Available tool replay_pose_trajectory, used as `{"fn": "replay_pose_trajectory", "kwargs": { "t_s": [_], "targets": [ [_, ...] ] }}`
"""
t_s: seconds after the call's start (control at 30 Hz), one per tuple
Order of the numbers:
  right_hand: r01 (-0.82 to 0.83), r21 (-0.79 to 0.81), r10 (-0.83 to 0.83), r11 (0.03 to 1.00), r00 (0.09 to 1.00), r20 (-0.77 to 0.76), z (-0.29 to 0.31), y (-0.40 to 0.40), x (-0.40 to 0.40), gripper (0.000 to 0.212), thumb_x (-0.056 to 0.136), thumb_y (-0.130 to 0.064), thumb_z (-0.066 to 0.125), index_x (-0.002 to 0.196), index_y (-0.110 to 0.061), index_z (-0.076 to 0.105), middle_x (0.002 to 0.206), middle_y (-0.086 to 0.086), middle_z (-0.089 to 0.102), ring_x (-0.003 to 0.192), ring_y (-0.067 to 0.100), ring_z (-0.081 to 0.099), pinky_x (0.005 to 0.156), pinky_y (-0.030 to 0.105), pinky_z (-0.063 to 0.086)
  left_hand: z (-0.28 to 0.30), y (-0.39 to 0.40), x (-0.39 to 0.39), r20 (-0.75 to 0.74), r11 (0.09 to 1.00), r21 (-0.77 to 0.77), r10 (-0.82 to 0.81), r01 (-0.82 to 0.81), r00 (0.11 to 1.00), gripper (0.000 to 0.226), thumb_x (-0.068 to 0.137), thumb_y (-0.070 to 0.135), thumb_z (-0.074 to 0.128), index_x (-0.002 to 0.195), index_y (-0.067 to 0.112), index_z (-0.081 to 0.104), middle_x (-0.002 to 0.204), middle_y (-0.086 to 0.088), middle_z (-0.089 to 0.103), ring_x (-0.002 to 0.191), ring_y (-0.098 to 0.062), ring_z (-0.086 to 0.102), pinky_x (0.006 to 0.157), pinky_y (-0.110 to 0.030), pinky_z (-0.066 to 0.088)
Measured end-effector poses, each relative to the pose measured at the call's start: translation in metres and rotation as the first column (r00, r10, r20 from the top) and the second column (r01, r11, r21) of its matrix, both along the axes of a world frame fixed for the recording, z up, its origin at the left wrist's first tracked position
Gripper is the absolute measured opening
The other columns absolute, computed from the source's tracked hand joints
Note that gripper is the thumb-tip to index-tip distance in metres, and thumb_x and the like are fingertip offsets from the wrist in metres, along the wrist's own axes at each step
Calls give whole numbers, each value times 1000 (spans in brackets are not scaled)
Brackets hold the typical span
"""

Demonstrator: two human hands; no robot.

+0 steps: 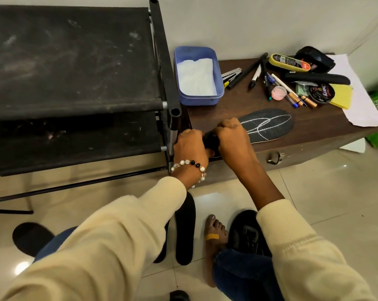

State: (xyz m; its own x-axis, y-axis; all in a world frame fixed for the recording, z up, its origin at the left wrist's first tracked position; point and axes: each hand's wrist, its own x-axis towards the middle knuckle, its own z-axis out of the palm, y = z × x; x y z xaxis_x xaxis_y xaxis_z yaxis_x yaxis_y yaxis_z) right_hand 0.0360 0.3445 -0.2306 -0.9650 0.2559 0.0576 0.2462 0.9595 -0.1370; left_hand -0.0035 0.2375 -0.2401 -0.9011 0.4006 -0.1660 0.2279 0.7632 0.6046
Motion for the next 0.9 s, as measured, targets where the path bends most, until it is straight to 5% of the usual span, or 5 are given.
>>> {"fn": "replay_pose_trajectory", "kwargs": {
  "t_s": [0.2, 0.37, 0.5, 0.8, 0.9],
  "targets": [
    [-19, 30, 19, 999, 1000, -1, 1, 8, -4, 30, 85, -1, 57, 114, 1, 65, 116, 19, 60, 109, 34, 48, 76, 36, 43, 1, 1, -1, 13, 1000, -21, -6, 6, 1000, 33, 79, 26, 76, 110, 15, 68, 105, -7, 65, 95, -22, 62, 77, -30, 49],
    [-1, -79, 0, 997, 1000, -11, -9, -2, -1, 26, 88, -3, 47, 108, -3, 64, 104, 9, 55, 94, 16, 44, 73, 11, 29, 1, 1, -1, -18, 1000, -27, 14, -14, 1000, 22, 83, 20, 72, 105, 17, 70, 103, -5, 66, 95, -21, 63, 75, -28, 48],
    [-92, -13, 92, 996, 996, -7, 2, 0, 0, 28, 84, -3, 60, 110, 1, 67, 112, 19, 61, 108, 34, 49, 77, 37, 44, 1, 1, -1, -11, 1000, -27, 15, -16, 1000, 24, 82, 22, 74, 105, 15, 69, 103, -6, 65, 97, -22, 62, 76, -29, 48],
    [-225, -24, 225, 974, 974, 23, -1, 2, 6, 28, 72, 5, 68, 100, 3, 71, 96, 22, 65, 91, 39, 56, 64, 37, 47, -2, 1, -1, -17, 1000, -16, 11, -11, 1000, 26, 80, 24, 75, 105, 17, 70, 103, -5, 66, 94, -20, 63, 76, -28, 50],
    [-139, 17, 139, 990, 990, 1, -1, 16, 11, 34, 81, 2, 62, 115, -3, 66, 116, 18, 62, 107, 37, 51, 79, 40, 46, -2, 1, -1, 11, 1000, 13, 5, -6, 1000, 32, 78, 25, 77, 108, 17, 70, 101, -6, 66, 91, -21, 62, 71, -26, 46]
  ]
}}
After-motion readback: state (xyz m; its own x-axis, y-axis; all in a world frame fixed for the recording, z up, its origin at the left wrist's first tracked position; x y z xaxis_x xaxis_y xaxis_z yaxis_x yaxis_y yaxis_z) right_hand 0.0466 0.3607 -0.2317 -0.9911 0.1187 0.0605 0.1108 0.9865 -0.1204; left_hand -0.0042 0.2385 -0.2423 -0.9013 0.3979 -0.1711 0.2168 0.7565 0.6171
